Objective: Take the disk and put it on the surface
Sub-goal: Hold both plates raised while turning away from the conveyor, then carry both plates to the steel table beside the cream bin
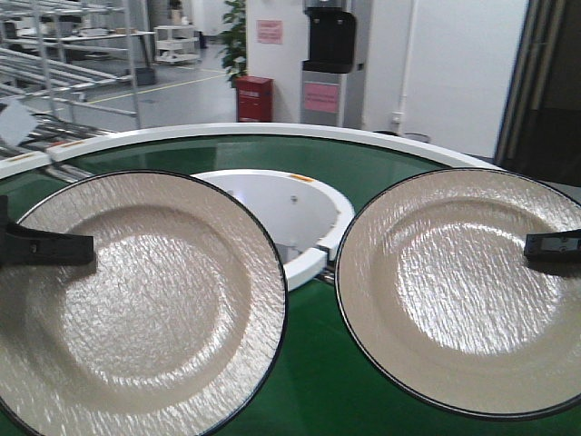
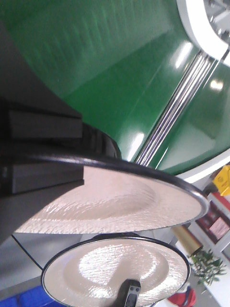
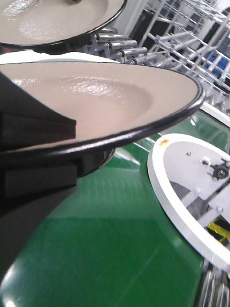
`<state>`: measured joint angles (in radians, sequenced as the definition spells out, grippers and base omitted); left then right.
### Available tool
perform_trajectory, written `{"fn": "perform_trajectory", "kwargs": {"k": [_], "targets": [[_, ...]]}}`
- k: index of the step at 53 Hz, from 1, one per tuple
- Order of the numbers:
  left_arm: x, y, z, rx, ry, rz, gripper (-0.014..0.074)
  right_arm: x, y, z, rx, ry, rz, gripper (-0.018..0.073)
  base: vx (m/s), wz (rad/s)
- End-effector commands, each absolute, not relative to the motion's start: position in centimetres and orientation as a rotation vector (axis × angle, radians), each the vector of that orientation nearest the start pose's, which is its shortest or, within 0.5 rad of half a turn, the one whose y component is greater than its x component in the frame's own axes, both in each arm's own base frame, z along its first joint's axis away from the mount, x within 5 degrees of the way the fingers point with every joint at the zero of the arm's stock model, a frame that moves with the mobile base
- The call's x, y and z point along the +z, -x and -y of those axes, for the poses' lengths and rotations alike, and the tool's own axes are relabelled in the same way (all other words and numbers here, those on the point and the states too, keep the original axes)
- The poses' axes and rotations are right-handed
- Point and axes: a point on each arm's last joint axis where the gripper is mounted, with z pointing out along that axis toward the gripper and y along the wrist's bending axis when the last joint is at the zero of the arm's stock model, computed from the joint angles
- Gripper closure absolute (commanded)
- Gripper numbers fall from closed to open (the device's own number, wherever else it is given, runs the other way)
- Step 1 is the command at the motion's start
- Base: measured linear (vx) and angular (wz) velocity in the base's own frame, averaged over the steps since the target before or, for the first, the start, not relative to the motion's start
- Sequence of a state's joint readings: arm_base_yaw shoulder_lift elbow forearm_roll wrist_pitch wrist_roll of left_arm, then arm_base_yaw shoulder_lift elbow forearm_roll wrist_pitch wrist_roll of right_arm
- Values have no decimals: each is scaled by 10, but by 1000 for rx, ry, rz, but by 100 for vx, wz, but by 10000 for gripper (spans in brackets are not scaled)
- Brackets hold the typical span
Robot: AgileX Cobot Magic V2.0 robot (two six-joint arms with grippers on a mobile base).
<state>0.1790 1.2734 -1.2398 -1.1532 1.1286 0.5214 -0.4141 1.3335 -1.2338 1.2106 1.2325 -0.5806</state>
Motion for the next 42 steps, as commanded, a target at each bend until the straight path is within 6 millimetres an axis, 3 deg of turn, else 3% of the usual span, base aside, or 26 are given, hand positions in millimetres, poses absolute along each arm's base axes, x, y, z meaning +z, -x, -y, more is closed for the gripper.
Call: {"fn": "perform_trajectory", "kwargs": {"k": [1,42], "targets": [[437,-245,35,-1201,-59,-1941,604,423,-253,19,1193,-45,-1942,568,-10,-39],[437,-245,35,-1201,-59,-1941,604,423,-253,19,1192,-43,-1941,568,-14,-54]]}}
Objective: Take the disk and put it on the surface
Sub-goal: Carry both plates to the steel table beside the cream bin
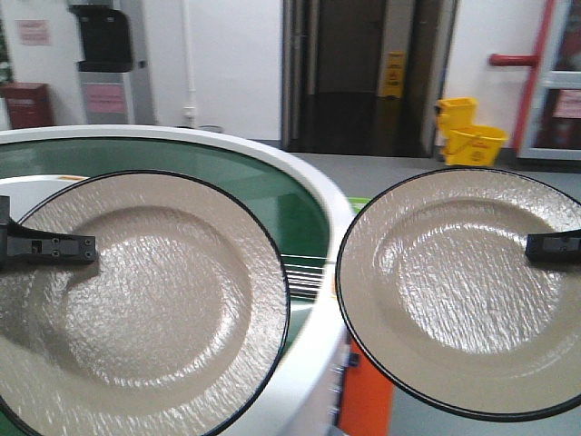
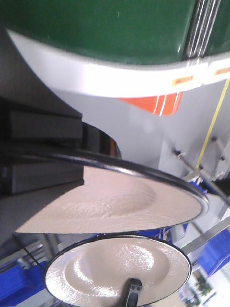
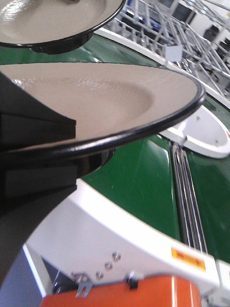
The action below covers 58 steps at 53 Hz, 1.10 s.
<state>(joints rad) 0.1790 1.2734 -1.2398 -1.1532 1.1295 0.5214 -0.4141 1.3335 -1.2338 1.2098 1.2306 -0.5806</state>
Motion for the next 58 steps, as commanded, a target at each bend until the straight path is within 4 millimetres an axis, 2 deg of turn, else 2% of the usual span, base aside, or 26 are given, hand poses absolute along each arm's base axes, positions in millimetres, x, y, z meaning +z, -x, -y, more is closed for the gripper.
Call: {"fn": "perform_trajectory", "kwargs": {"k": [1,58], "targets": [[437,-245,35,-1201,-59,-1941,604,423,-253,19,1192,-43,-1941,568,-14,-53],[437,-245,35,-1201,-59,-1941,604,423,-253,19,1189,-40,-1940,568,-7,-51]]}}
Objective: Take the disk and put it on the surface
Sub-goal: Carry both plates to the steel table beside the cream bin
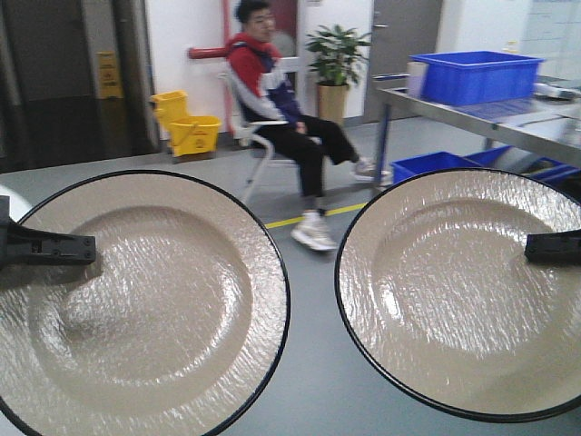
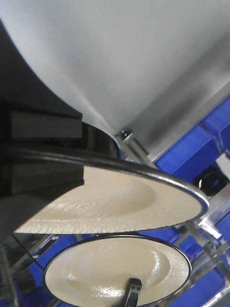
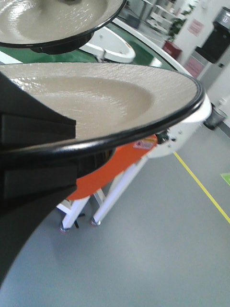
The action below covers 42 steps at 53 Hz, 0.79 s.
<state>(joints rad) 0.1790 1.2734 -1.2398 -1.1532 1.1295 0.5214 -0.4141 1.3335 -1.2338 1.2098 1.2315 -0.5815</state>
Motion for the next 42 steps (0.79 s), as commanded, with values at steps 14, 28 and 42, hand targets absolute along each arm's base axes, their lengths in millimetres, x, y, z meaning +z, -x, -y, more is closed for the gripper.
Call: {"fn": "perform_trajectory", "kwargs": {"k": [14,28,42], "targets": [[437,-245,35,-1201,-59,-1941,604,423,-253,19,1189,-40,-1940,568,11,-41],[437,-245,35,-1201,-59,-1941,604,423,-253,19,1189,-40,-1940,568,14,-19],[437,-245,35,-1201,-59,-1941,604,423,-253,19,1189,-40,-1940,568,21,3]]}}
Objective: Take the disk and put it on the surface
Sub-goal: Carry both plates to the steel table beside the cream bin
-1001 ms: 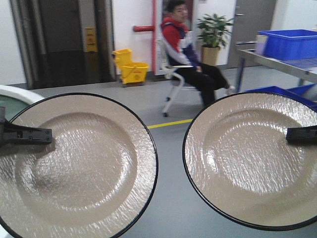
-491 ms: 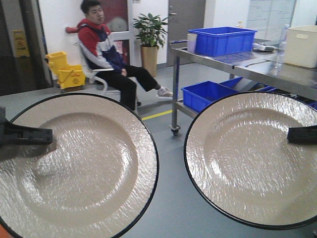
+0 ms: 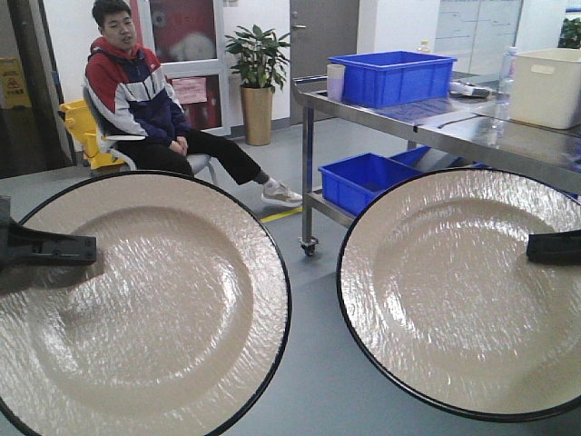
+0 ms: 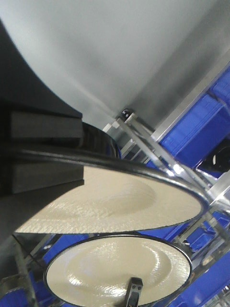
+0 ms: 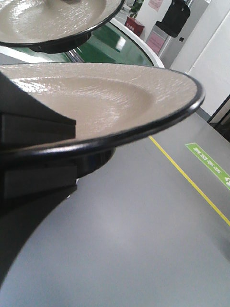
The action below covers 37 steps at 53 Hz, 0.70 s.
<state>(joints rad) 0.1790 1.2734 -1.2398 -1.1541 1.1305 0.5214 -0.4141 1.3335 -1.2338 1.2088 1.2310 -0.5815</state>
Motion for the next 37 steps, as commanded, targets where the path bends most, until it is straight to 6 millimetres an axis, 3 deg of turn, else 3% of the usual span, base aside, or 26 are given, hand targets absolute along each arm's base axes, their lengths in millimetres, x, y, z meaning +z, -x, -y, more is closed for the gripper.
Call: {"fn": "perform_trajectory", "kwargs": {"k": [1,37], "targets": [[437,-245,35,-1201,-59,-1941,604,423,-253,19,1189,-40,-1940,568,27,16],[437,-245,35,-1201,-59,-1941,604,423,-253,19,1189,-38,-1940,568,36,8]]}}
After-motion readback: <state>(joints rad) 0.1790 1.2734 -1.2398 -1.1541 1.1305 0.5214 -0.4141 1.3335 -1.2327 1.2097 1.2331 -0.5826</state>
